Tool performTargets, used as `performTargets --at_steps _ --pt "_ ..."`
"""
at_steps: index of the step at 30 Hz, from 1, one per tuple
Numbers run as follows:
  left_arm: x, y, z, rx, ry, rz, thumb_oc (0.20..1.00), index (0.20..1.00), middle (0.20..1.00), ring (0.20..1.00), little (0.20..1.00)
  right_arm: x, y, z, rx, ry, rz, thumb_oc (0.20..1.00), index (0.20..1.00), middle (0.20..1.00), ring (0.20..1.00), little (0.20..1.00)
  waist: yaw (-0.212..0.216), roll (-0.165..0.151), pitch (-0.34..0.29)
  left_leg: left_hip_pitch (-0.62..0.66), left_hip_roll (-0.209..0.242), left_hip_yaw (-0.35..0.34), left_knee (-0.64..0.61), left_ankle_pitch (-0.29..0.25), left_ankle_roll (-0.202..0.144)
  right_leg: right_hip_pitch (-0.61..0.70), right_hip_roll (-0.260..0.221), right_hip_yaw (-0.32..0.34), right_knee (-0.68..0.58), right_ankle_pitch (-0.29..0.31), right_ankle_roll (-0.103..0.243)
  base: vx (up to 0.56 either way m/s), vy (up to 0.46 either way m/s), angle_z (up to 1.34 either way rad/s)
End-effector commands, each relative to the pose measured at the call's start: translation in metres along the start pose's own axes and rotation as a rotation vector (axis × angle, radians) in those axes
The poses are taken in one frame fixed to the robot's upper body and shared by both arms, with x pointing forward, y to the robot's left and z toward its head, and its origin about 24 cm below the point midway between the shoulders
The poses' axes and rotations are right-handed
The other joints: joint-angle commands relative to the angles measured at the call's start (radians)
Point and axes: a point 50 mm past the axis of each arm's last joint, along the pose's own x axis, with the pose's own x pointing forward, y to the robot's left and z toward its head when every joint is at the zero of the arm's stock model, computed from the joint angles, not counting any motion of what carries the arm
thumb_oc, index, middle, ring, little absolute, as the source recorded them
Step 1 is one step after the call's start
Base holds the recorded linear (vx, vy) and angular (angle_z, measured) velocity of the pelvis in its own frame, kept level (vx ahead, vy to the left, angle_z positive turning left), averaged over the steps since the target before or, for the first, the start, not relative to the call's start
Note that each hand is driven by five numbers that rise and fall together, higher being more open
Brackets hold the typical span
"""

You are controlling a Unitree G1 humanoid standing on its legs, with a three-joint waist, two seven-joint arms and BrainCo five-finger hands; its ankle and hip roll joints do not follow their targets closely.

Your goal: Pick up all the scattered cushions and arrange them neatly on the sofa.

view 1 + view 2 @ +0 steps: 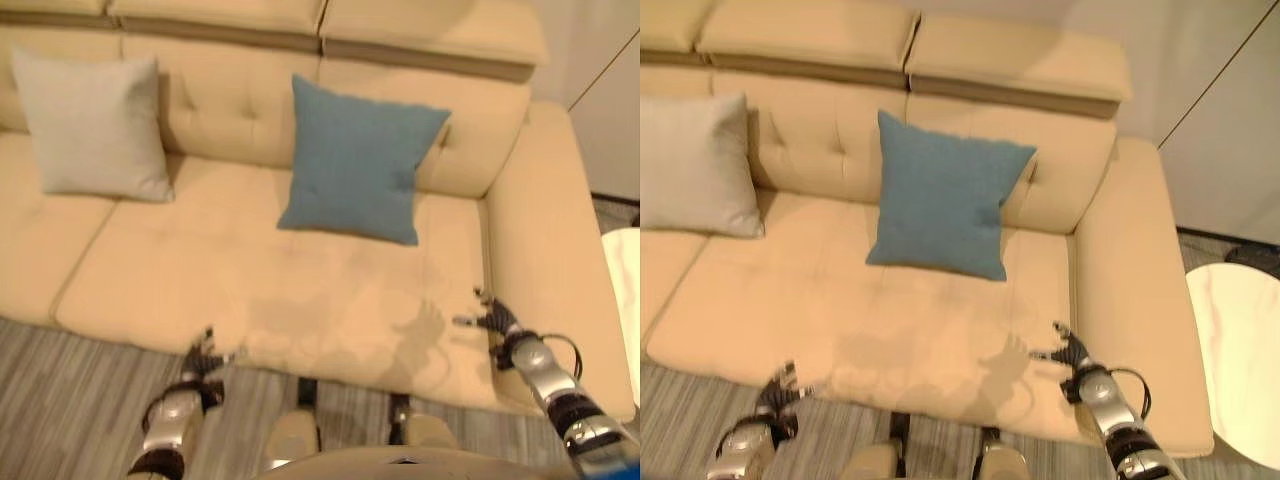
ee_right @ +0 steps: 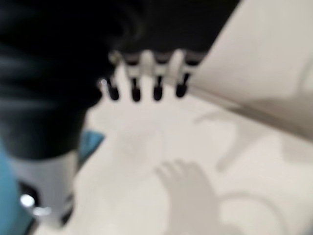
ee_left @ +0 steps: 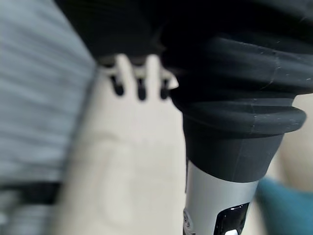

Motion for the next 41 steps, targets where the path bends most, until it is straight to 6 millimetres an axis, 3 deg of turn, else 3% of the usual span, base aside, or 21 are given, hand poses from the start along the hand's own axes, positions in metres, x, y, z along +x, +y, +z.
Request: performTargets --at_steps 1,4,7,8,9,11,15,16,18,19,22,25,27,29,30,32,36,41 --pt "-0.003 0.004 -0.027 0.079 0.140 -0.003 1.000 1.000 1.000 1.000 1.000 -0.005 -0.001 -0.019 0.002 0.059 -0.014 1.000 1.000 1.000 1.000 1.000 0.003 -0.019 -0.018 0.016 0.051 -0.013 0.015 0.031 -0.066 0.061 0.029 -0.037 0.068 -0.088 0.032 -0.09 -0.172 0.06" --pt "-0.004 0.003 -0.035 0.103 0.193 0.002 1.000 1.000 1.000 1.000 1.000 -0.011 0.002 -0.044 0.037 0.166 -0.030 1.000 1.000 1.000 1.000 1.000 -0.003 -0.026 -0.004 -0.015 0.065 -0.004 0.040 0.081 -0.095 0.089 0.046 -0.076 0.027 -0.083 0.023 -0.20 -0.165 0.22" --pt "-0.006 0.000 -0.041 0.122 0.219 -0.008 1.000 1.000 1.000 1.000 1.000 -0.014 0.003 -0.057 0.014 0.235 -0.021 1.000 1.000 1.000 1.000 1.000 -0.006 -0.058 0.000 -0.016 0.024 0.001 0.228 -0.016 -0.068 0.063 0.020 -0.080 0.021 -0.050 0.016 -0.23 -0.094 0.36" --pt "-0.006 0.000 -0.041 0.122 0.219 -0.008 1.000 1.000 1.000 1.000 1.000 -0.014 0.004 -0.057 0.015 0.235 -0.021 1.000 1.000 1.000 1.000 1.000 -0.008 -0.059 -0.002 -0.020 0.022 -0.001 0.229 -0.015 -0.068 0.060 0.019 -0.081 0.021 -0.049 0.016 -0.19 -0.045 -0.01" --pt "-0.006 -0.003 -0.043 0.114 0.226 -0.015 1.000 1.000 1.000 1.000 1.000 -0.016 0.004 -0.063 0.017 0.262 -0.023 1.000 1.000 1.000 1.000 1.000 -0.014 -0.070 -0.006 -0.012 0.006 0.002 0.300 -0.045 -0.059 0.045 0.010 -0.078 0.023 -0.033 0.013 -0.14 -0.021 -0.05" --pt "-0.009 -0.006 -0.049 0.111 0.248 -0.024 1.000 1.000 1.000 1.000 1.000 -0.023 0.006 -0.080 0.003 0.333 -0.015 1.000 1.000 1.000 1.000 1.000 -0.021 -0.067 -0.023 0.035 -0.019 -0.015 0.319 -0.077 -0.049 0.032 0.013 -0.066 0.024 -0.016 0.015 -0.14 0.009 0.33" --pt "-0.008 -0.016 -0.048 0.087 0.246 -0.047 1.000 1.000 1.000 1.000 1.000 -0.036 0.008 -0.104 -0.039 0.451 0.007 1.000 1.000 1.000 1.000 1.000 -0.059 -0.031 -0.035 0.181 -0.075 -0.057 0.236 -0.144 -0.023 -0.030 0.017 -0.039 0.069 0.024 0.029 -0.19 0.127 -0.01" --pt "-0.006 -0.020 -0.044 0.086 0.232 -0.058 1.000 1.000 1.000 1.000 1.000 -0.037 0.008 -0.105 -0.053 0.459 0.007 1.000 1.000 1.000 1.000 1.000 -0.067 -0.030 -0.030 0.187 -0.089 -0.054 0.193 -0.173 -0.005 -0.052 0.009 -0.035 0.077 0.038 0.034 -0.13 0.070 0.20" --pt "-0.005 -0.025 -0.040 0.092 0.219 -0.075 1.000 1.000 1.000 1.000 1.000 -0.038 0.009 -0.107 -0.048 0.468 0.007 1.000 1.000 1.000 1.000 1.000 -0.075 -0.028 -0.027 0.196 -0.100 -0.048 0.143 -0.182 0.006 -0.069 0.002 -0.035 0.077 0.058 0.045 -0.24 0.159 0.20" --pt "-0.002 -0.032 -0.031 0.087 0.186 -0.089 1.000 1.000 1.000 1.000 1.000 -0.036 0.012 -0.105 -0.053 0.466 0.010 1.000 1.000 1.000 1.000 1.000 -0.079 -0.039 -0.014 0.189 -0.130 -0.052 0.096 -0.203 0.031 -0.109 -0.021 -0.031 0.071 0.096 0.072 -0.39 0.249 0.01" --pt "0.001 -0.033 -0.024 0.140 0.161 -0.087 1.000 1.000 1.000 1.000 1.000 -0.032 0.019 -0.097 -0.062 0.442 0.026 1.000 1.000 1.000 1.000 1.000 -0.074 -0.048 0.007 0.167 -0.143 -0.039 0.065 -0.177 0.049 -0.151 -0.050 -0.026 0.051 0.146 0.105 -0.34 0.148 -0.24" --pt "0.002 -0.027 -0.021 0.159 0.155 -0.065 1.000 1.000 1.000 1.000 1.000 -0.029 0.024 -0.091 -0.079 0.421 0.045 1.000 1.000 1.000 1.000 1.000 -0.064 -0.041 0.022 0.133 -0.129 -0.013 0.049 -0.140 0.061 -0.151 -0.048 0.015 0.129 0.080 0.093 -0.32 0.073 -0.25" --pt "0.000 -0.025 -0.026 0.154 0.174 -0.057 1.000 1.000 1.000 1.000 1.000 -0.031 0.027 -0.096 -0.084 0.439 0.050 1.000 1.000 1.000 1.000 1.000 -0.044 -0.035 0.018 0.115 -0.123 0.007 0.046 -0.130 0.066 -0.114 -0.053 -0.018 0.184 0.029 0.073 -0.24 0.043 -0.22" --pt "-0.001 -0.023 -0.029 0.150 0.187 -0.052 1.000 1.000 1.000 1.000 1.000 -0.033 0.027 -0.098 -0.085 0.446 0.053 1.000 1.000 1.000 1.000 1.000 -0.036 -0.032 0.013 0.110 -0.120 0.010 0.041 -0.123 0.068 -0.096 -0.046 -0.014 0.220 0.001 0.065 -0.13 0.007 -0.42" --pt "-0.002 -0.020 -0.035 0.160 0.209 -0.046 1.000 1.000 1.000 1.000 1.000 -0.036 0.032 -0.103 -0.078 0.467 0.062 1.000 1.000 1.000 1.000 1.000 -0.023 -0.034 -0.004 0.091 -0.116 0.011 0.046 -0.113 0.065 -0.046 -0.033 0.008 0.243 -0.046 0.061 -0.11 -0.025 -0.18" --pt "-0.003 -0.018 -0.037 0.156 0.217 -0.040 1.000 1.000 1.000 1.000 1.000 -0.037 0.034 -0.105 -0.064 0.475 0.059 1.000 1.000 1.000 1.000 1.000 0.000 -0.045 -0.024 0.072 -0.119 0.026 0.056 -0.111 0.056 0.021 -0.050 -0.018 0.200 -0.047 0.067 -0.11 -0.064 0.01" --pt "-0.006 -0.016 -0.044 0.126 0.236 -0.020 1.000 1.000 1.000 1.000 1.000 -0.034 0.036 -0.099 -0.071 0.455 0.065 1.000 1.000 1.000 1.000 1.000 0.008 -0.052 -0.040 0.077 -0.111 0.054 0.029 -0.094 0.036 0.062 -0.037 -0.057 0.071 -0.029 0.081 -0.02 -0.075 -0.08" --pt "-0.008 -0.014 -0.049 0.115 0.258 -0.009 1.000 1.000 1.000 1.000 1.000 -0.031 0.036 -0.094 -0.080 0.437 0.062 1.000 1.000 1.000 1.000 1.000 0.005 -0.051 -0.049 0.089 -0.099 0.059 0.005 -0.077 0.029 0.081 -0.020 -0.048 0.023 -0.017 0.078 -0.02 -0.071 -0.05"
